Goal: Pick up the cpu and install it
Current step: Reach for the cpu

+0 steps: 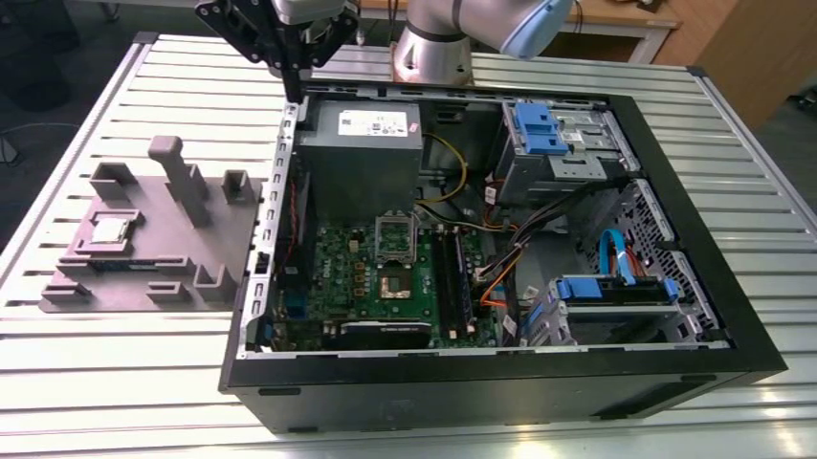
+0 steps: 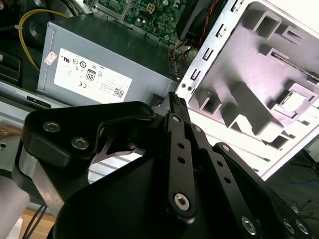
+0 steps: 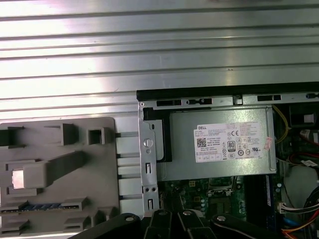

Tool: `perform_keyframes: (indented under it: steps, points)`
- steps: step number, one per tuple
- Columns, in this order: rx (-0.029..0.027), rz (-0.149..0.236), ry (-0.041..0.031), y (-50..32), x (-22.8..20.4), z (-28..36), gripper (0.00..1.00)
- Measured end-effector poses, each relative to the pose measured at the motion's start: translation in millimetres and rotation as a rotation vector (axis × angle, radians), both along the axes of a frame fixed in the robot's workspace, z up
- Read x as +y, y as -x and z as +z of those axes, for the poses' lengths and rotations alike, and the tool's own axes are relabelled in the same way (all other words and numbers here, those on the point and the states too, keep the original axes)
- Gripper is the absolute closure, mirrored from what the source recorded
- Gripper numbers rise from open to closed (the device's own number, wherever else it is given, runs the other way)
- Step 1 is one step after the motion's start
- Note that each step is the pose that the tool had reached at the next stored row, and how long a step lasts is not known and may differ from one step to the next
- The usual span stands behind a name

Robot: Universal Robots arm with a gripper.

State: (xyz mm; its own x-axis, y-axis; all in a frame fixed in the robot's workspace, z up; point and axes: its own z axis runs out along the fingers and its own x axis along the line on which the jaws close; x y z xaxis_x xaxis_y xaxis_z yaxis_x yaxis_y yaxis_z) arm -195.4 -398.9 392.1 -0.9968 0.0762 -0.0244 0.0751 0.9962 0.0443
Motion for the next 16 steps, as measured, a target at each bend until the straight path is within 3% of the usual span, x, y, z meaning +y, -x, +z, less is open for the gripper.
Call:
perform_keyframes:
  steps: [16]
  points:
    - [-0.0001, 0.000, -0.0001, 5.9, 0.0, -0.1, 0.90]
